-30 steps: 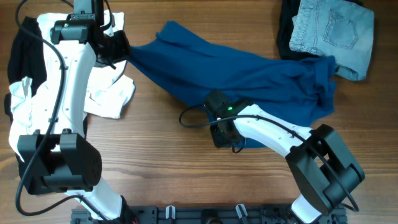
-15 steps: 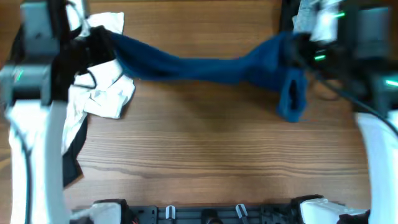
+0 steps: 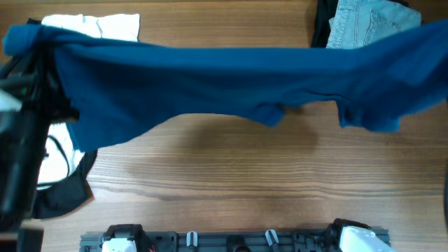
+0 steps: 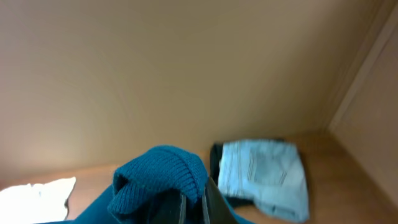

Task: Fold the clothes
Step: 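Lift the teal shirt with both grippers and shake it out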

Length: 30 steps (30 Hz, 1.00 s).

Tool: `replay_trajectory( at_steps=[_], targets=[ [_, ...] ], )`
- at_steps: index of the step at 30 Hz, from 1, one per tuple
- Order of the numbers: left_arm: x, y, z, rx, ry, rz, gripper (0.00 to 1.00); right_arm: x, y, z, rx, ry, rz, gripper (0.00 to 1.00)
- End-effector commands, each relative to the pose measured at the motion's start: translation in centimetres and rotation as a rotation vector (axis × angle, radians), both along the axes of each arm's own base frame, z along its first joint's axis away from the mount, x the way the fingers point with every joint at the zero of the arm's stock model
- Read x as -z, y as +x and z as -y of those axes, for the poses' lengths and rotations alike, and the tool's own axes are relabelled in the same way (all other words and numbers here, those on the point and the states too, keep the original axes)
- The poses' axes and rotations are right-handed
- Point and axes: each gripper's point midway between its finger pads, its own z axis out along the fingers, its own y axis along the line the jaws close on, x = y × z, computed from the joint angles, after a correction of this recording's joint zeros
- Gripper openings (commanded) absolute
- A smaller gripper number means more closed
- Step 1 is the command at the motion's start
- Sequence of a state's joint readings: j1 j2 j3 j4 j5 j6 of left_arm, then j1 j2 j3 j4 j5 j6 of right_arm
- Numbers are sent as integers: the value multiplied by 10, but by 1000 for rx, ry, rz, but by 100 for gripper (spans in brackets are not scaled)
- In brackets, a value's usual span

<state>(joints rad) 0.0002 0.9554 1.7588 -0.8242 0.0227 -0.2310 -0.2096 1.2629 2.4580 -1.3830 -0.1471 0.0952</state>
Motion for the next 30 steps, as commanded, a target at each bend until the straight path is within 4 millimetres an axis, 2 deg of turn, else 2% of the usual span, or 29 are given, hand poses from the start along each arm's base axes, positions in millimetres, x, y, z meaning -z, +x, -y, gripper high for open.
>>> replay_trajectory(
  at_steps=[1, 2, 4, 6, 7, 8, 9, 11, 12, 13, 14, 15, 16, 18, 19, 21, 23, 25, 26, 27, 28, 30],
  targets=[
    [-41, -42, -3, -14, -14, 142, 4, -36, -61, -3, 55, -79, 166, 4],
    [-49, -53, -2, -9, -13, 171, 4, -41, -75, -6, 55, -91, 198, 4],
    [-49, -56, -2, -10, -13, 175, 4, -42, -76, -6, 54, -91, 200, 4],
    [-40, -40, -5, -28, -13, 127, 4, -36, -54, -11, -5, -84, 159, 4],
    [-32, -25, -6, -33, -13, 86, 4, -31, -35, -12, -36, -84, 125, 4],
    [-17, 2, -6, -33, -12, 19, 4, -19, 2, -12, -83, -68, 58, 4],
    [-3, 28, -6, -33, -11, -42, 4, -11, 29, -11, -116, -51, 16, 4],
    [18, 65, -6, -34, -10, -120, 4, 4, 76, -10, -173, -30, -38, 4],
    [36, 95, -6, -34, -9, -178, 4, 17, 114, -8, -201, -15, -70, 4],
    [50, 118, -7, -35, -9, -216, 4, 24, 136, -6, -212, -8, -86, 4],
    [66, 146, -7, -34, -9, -249, 4, 38, 172, -5, -229, -3, -105, 4],
    [82, 178, -7, -35, -9, -269, 4, 48, 201, -6, -242, 5, -111, 4],
    [90, 197, -7, -35, -9, -268, 4, 57, 226, -10, -260, 9, -106, 4],
    [100, 241, -7, -34, -10, -223, 4, 54, 267, -22, -276, -15, -28, 4],
    [95, 252, -5, -20, -13, -178, 4, 44, 275, -27, -274, -16, 22, 4],
    [61, 262, -1, 5, -42, -26, 4, 12, 279, -34, -263, -39, 152, 4],
    [12, 254, 5, 43, -49, 142, 4, -33, 263, -35, -262, -50, 299, 4],
    [-25, 241, 9, 65, -55, 239, 4, -59, 248, -33, -253, -71, 375, 4],
    [-33, 237, 9, 69, -54, 252, 4, -63, 244, -31, -248, -76, 386, 4],
    [-33, 237, 9, 68, -54, 243, 4, -61, 244, -29, -248, -84, 378, 4],
    [-23, 238, 9, 67, -56, 200, 4, -53, 245, -29, -248, -98, 347, 4],
    [8, 244, 9, 62, -60, 78, 4, -29, 256, -28, -252, -101, 264, 4]
  ],
)
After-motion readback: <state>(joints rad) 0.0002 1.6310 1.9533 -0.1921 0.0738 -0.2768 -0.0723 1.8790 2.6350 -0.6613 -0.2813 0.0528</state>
